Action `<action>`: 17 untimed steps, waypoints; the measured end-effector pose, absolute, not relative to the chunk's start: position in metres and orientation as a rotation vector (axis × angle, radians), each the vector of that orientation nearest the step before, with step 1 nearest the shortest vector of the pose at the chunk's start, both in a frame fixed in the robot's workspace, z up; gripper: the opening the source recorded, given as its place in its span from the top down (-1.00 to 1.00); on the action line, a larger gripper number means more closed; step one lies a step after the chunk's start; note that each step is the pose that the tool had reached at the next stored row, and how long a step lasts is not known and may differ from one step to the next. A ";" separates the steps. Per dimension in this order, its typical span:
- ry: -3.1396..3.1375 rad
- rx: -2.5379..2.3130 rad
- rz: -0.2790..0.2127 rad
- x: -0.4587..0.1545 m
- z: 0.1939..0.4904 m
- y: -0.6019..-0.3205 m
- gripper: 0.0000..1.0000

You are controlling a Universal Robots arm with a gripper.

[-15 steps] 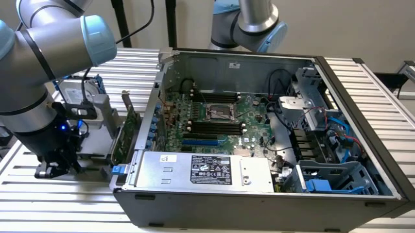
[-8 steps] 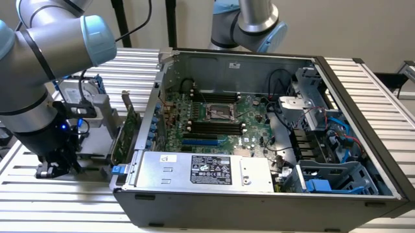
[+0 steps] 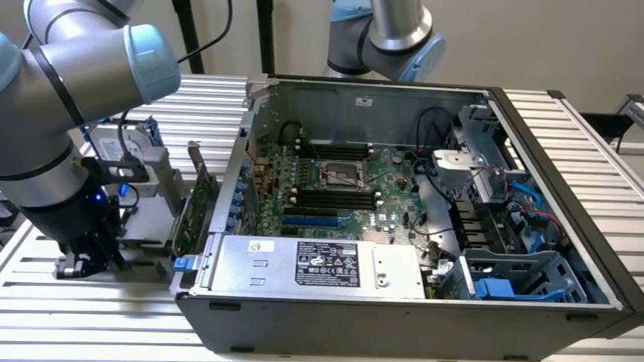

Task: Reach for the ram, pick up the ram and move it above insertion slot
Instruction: 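Pick up the ram and move it above insertion slot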

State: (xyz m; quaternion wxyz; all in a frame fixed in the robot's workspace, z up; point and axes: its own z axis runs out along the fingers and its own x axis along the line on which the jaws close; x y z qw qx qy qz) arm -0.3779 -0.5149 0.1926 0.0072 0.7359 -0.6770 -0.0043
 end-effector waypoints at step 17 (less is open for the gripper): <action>-2.109 2.301 -0.023 -0.377 0.199 -0.517 0.73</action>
